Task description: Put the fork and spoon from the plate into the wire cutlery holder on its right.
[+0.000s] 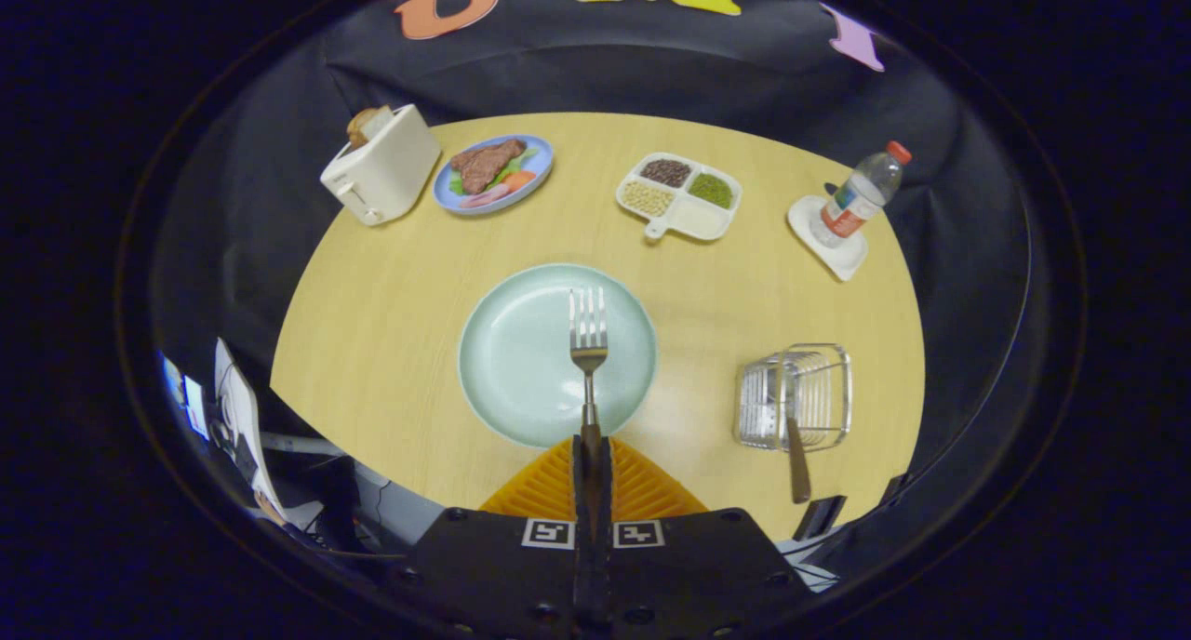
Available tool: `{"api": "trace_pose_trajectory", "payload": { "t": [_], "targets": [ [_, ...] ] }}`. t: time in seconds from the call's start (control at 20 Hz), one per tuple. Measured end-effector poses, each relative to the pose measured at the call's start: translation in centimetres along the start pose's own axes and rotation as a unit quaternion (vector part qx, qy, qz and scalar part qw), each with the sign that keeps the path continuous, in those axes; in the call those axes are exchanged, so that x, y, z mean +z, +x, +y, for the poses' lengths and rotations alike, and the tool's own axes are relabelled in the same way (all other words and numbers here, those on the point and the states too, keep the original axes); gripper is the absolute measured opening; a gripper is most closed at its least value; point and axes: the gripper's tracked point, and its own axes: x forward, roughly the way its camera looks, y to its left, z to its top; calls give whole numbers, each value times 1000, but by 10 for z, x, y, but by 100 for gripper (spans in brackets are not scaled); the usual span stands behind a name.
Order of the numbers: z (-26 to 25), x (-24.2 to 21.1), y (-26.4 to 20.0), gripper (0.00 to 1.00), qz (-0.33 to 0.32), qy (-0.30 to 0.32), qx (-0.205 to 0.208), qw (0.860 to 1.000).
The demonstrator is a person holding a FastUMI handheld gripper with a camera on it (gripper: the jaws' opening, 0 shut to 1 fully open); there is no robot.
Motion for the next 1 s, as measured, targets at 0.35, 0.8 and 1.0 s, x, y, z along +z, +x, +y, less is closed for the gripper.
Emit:
{"api": "trace_pose_trajectory", "payload": {
  "t": [0.35, 0.8, 1.0],
  "targets": [
    [-118, -11, -38, 0, 2, 38, -59, 998],
    [-157, -33, -7, 0, 51, 19, -82, 995],
    [-160, -34, -3, 0, 57, 36, -75, 995]
  ]
}}
